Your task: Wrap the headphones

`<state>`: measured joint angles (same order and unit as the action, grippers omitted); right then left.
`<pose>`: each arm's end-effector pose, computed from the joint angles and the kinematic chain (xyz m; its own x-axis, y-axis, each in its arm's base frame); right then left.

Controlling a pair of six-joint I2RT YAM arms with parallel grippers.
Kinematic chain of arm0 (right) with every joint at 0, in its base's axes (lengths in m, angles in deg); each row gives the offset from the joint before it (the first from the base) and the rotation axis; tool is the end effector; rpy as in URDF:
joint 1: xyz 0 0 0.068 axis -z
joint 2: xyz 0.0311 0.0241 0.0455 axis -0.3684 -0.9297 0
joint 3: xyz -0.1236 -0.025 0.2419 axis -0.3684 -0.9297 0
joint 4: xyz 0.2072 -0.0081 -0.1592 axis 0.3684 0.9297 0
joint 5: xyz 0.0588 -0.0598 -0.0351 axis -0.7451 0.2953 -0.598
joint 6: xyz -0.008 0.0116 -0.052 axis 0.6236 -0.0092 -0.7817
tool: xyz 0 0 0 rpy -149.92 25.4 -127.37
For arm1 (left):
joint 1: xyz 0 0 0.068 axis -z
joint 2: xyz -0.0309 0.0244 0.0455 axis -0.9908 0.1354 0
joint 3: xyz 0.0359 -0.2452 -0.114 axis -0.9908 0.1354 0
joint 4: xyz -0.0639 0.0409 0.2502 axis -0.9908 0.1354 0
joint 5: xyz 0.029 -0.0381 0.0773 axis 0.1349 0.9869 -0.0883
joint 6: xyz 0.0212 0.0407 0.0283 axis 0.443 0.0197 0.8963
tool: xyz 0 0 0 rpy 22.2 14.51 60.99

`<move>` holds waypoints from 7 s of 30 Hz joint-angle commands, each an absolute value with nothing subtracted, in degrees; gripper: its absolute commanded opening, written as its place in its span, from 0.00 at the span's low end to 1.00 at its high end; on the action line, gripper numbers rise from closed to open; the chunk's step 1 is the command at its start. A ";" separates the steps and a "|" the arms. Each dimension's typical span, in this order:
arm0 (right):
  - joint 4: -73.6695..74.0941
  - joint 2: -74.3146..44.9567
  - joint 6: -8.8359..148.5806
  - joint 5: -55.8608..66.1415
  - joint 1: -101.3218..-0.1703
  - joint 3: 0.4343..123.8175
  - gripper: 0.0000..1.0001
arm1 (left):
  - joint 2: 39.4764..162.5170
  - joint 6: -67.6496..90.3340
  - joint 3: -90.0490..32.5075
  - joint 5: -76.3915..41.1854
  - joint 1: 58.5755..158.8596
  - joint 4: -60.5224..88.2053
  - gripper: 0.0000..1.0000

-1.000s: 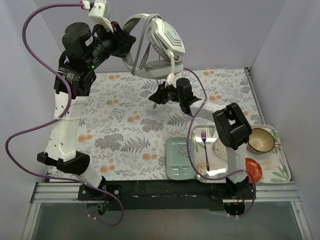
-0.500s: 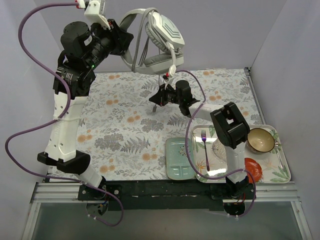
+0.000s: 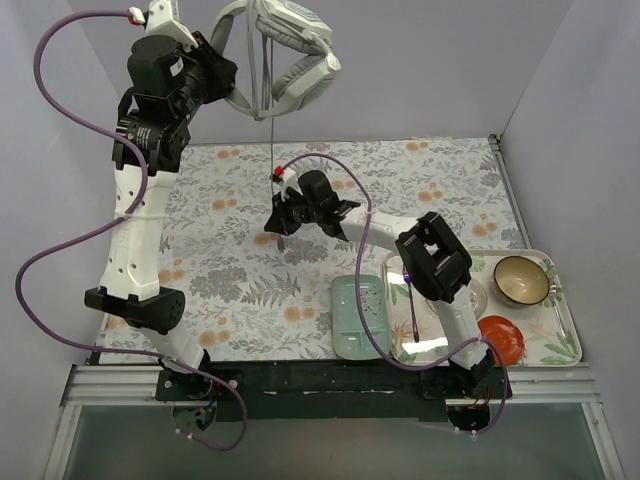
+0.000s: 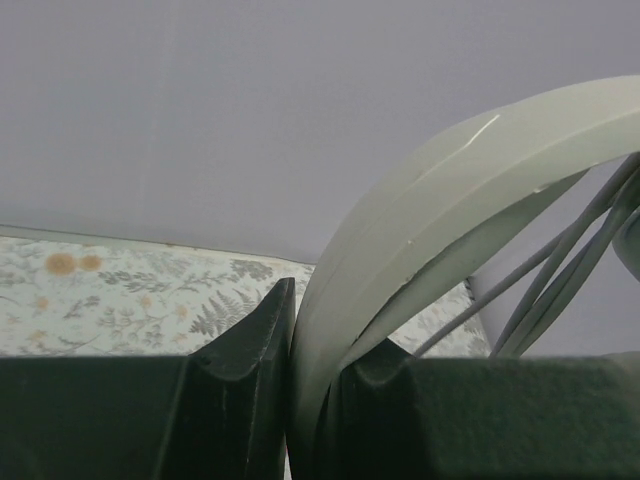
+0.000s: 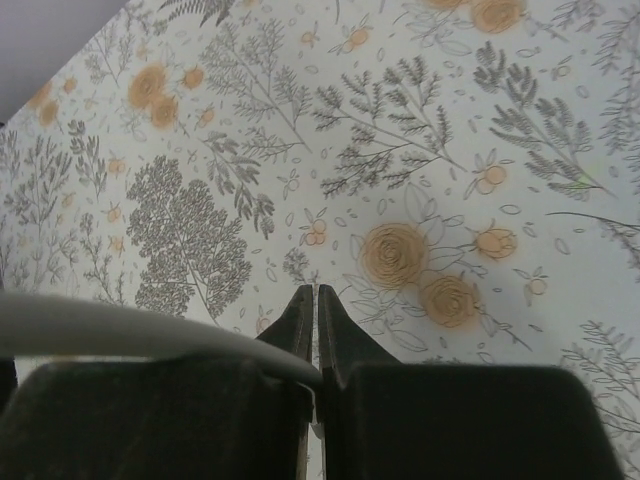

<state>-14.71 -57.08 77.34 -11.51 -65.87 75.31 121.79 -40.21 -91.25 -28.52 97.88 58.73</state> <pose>0.3487 0.3601 0.2067 -0.4663 -0.1404 -0.8734 -0.8227 0.4317 0.3698 0.3012 -0.0826 0.5669 -0.2337 -0.8600 -0.4537 0.0367 0.4585 -0.8879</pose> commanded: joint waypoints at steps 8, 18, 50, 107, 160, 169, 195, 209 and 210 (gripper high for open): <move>11.01 -53.22 63.69 -3.13 -75.22 80.09 0.01 | 122.27 -25.64 -76.44 -54.41 93.56 31.09 0.00; 33.69 -45.15 53.66 5.56 -82.17 87.30 0.01 | 123.67 4.61 -44.27 -62.17 93.56 -5.39 0.00; 33.82 -35.03 47.06 23.15 -63.19 102.17 0.01 | 122.70 -2.34 -32.08 -35.63 95.94 21.28 0.00; 17.71 -57.86 50.41 17.34 -90.87 90.71 0.01 | 129.74 -57.33 -69.64 2.54 69.65 37.39 0.00; 21.07 -28.61 47.41 15.26 -49.66 88.01 0.01 | 102.41 5.35 -16.54 -9.37 98.74 31.58 0.00; 11.23 -29.57 53.03 -7.60 -48.60 76.86 0.01 | 103.46 -10.11 -24.70 8.84 97.69 37.65 0.00; -23.85 -25.71 76.69 -14.38 -48.78 52.76 0.59 | 103.81 -13.38 -32.63 -1.42 97.69 38.88 0.00; -30.60 -23.86 68.16 -17.54 -49.04 44.42 0.62 | 105.84 -7.84 -36.41 -2.57 97.69 43.45 0.00; -31.57 -23.69 67.89 -18.06 -49.13 43.11 0.62 | 105.75 -7.67 -36.58 -2.49 97.69 43.63 0.00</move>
